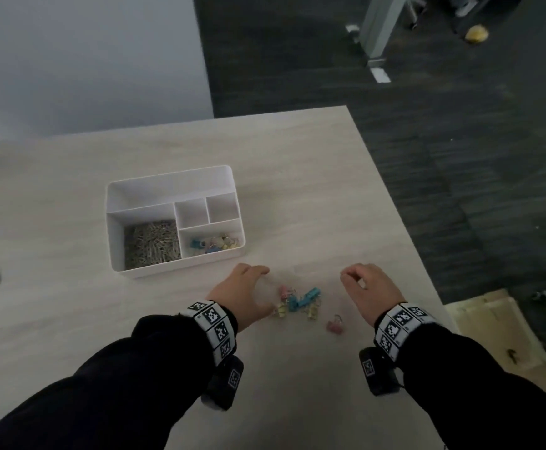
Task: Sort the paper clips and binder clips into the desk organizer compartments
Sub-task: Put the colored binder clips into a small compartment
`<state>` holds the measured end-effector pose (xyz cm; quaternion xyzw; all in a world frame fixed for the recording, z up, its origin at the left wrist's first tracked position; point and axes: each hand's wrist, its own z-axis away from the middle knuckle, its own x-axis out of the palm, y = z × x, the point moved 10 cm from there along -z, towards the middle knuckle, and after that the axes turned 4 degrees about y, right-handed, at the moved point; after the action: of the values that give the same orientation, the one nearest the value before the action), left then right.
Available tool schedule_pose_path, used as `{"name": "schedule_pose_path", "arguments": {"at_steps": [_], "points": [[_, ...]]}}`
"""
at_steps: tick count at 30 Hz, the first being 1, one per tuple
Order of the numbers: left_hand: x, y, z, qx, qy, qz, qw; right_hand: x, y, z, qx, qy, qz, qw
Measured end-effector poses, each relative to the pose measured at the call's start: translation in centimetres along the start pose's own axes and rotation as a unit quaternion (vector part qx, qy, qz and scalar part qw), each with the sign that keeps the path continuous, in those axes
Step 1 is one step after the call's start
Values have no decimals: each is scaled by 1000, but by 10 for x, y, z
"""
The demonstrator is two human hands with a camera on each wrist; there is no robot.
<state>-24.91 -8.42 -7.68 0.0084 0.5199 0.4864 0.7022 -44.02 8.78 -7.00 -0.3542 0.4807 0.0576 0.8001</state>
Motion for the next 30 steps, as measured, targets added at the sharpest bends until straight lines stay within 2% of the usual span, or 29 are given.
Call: {"name": "schedule_pose_path", "arguments": {"at_steps": [4,5,9,16,20,30], "points": [[33,21,-10,20,-46,-88,995,18,23,25,88,-87,-13,992],[37,27,-10,31,-50,-103,993,24,21,31,90,-108,-6,990],[49,48,-11,68,-45,-141,987,45,-2,42,20,-150,51,987],[48,52,-8,79,-15,-83,993,72,-44,36,-54,-157,74,983],[40,40,-8,70,7,-44,997,82,-60,32,-93,-152,85,980],[-4,-22,5,-3,76,24,997,90,-81,17,-120,-159,93,976]]}}
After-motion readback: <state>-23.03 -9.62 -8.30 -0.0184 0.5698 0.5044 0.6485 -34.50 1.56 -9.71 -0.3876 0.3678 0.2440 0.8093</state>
